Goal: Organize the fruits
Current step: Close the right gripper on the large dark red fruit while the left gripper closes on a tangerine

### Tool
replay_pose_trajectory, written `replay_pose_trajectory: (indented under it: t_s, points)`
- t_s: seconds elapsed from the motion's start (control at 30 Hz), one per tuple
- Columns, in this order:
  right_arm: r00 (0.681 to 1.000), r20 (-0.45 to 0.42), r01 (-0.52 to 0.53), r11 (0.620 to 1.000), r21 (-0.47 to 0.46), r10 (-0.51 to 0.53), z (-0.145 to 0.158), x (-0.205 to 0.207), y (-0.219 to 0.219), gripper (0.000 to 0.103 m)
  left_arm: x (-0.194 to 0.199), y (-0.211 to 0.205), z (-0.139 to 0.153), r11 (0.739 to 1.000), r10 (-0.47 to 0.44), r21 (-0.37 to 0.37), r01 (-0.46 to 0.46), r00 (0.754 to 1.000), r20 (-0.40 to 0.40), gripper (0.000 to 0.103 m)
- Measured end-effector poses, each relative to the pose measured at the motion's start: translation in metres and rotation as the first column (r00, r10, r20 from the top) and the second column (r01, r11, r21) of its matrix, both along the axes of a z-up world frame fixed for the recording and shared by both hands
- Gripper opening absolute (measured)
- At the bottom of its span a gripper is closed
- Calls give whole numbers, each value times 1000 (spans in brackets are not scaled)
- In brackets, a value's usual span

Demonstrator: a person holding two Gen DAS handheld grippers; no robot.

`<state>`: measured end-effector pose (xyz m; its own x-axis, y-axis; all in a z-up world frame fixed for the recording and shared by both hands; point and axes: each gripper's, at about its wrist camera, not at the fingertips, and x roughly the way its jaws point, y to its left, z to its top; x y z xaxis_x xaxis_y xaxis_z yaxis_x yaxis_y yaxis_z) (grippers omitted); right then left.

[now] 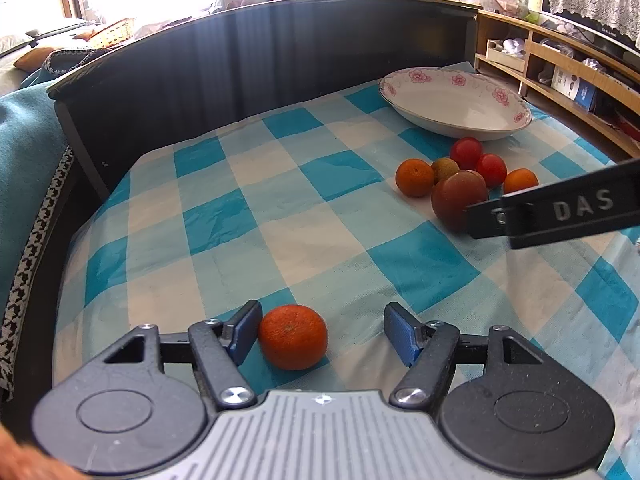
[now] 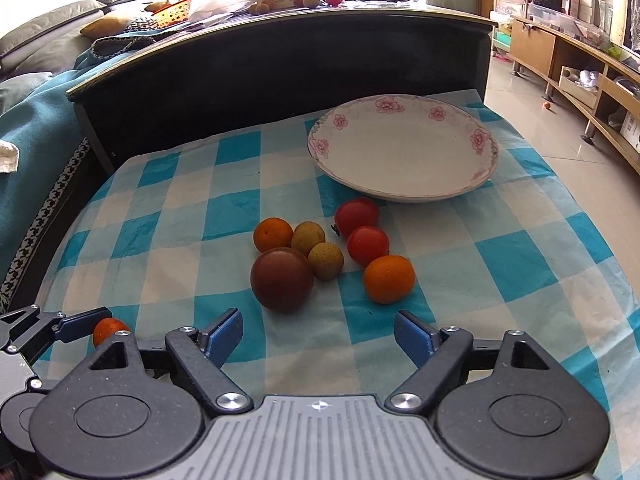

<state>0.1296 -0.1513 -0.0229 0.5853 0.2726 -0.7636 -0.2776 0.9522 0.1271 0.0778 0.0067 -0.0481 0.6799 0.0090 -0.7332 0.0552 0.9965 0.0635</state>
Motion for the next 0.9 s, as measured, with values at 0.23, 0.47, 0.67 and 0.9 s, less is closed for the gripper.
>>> replay_pose_trajectory:
  t_s: [0.23, 0.47, 0.67, 0.9]
  points:
    - [1000, 7, -15, 1000, 10, 15, -6, 13, 13, 75, 0, -1, -1, 1000, 13, -6, -13, 1000, 9, 76]
    - [1000, -13, -13, 999, 38, 14, -14, 21, 17, 56, 0, 5, -2, 999, 34, -42, -34, 999, -2, 78]
    - [1000, -29, -7, 999, 47, 9, -19, 23, 18, 40, 0, 6, 0, 999, 20, -48, -21, 1000, -8, 70]
    - [999, -28, -25, 999, 39, 26, -18, 24, 21, 42, -4, 8, 2, 999, 15, -38, -16, 1000, -6, 59]
